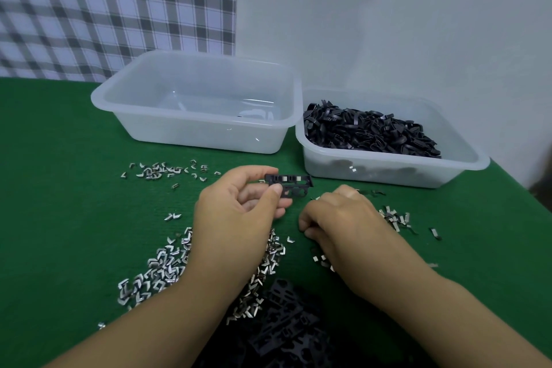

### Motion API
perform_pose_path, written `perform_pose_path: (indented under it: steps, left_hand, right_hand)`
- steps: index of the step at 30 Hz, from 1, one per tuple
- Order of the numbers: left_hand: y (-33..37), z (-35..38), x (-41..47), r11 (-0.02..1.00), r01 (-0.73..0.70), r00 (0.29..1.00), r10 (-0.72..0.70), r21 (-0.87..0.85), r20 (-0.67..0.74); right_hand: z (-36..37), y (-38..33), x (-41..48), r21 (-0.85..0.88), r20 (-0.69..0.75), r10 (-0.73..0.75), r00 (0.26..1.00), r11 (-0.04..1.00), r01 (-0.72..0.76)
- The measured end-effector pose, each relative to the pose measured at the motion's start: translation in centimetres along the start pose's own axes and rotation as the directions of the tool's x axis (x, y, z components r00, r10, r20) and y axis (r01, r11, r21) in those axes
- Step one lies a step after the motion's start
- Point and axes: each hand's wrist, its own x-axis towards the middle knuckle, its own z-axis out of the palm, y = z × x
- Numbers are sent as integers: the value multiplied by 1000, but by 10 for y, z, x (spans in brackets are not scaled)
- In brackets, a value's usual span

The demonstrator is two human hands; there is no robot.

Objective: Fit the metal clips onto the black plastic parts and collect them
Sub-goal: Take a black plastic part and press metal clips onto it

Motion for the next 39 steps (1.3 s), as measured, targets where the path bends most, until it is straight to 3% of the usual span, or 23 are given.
perform_pose_path:
  steps: [18,29,39]
  left_hand:
    - [2,0,-1,1000,19,1000,-19,11,14]
    - [0,-1,0,999,41,999,-41,16,32]
    - [-1,-1,1,999,46,998,-46,7,37]
  right_hand:
    - [-2,4,-3,90,-30,21,999,996,-19]
    - [-2,6,-7,443,-281,255,925,890,-111]
    - [-2,6,-6,662,-246,348,905,742,-106]
